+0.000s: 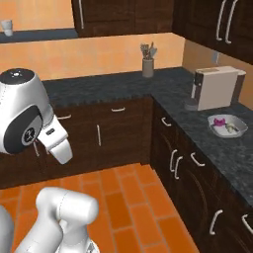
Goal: Take the meat container that has the chicken drumstick and place it on the second highest rack of the freezer. Then take the vegetable container that has the mushroom and onion and place it on the highest rack of the freezer.
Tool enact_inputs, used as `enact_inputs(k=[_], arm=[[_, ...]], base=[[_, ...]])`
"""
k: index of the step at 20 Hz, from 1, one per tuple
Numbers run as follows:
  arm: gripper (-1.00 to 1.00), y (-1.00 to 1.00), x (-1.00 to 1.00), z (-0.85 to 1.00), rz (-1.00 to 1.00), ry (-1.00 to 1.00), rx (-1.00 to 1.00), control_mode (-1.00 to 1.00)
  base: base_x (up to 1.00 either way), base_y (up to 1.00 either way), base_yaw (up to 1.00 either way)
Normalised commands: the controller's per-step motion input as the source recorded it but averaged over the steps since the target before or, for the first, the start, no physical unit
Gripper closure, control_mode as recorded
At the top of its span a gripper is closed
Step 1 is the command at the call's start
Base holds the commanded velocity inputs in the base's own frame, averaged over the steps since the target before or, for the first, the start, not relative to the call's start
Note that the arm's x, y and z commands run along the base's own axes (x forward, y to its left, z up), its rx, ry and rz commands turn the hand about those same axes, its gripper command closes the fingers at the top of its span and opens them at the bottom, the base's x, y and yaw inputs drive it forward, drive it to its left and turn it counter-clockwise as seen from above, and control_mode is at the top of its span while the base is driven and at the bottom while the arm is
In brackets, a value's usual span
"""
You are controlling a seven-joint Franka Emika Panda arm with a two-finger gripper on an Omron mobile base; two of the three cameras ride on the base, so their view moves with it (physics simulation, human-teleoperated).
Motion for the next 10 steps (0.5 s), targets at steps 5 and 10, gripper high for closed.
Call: enact_inputs(k=[5,10], arm=[[-1.0,0.0,0.0,0.0,0.0,0.0,0.0,1.0],[-1.0,0.0,0.0,0.0,0.0,0.0,0.0,1.0]], base=[[0.93,-0.08,-0.42],[0.64,-0.02,-0.56]])
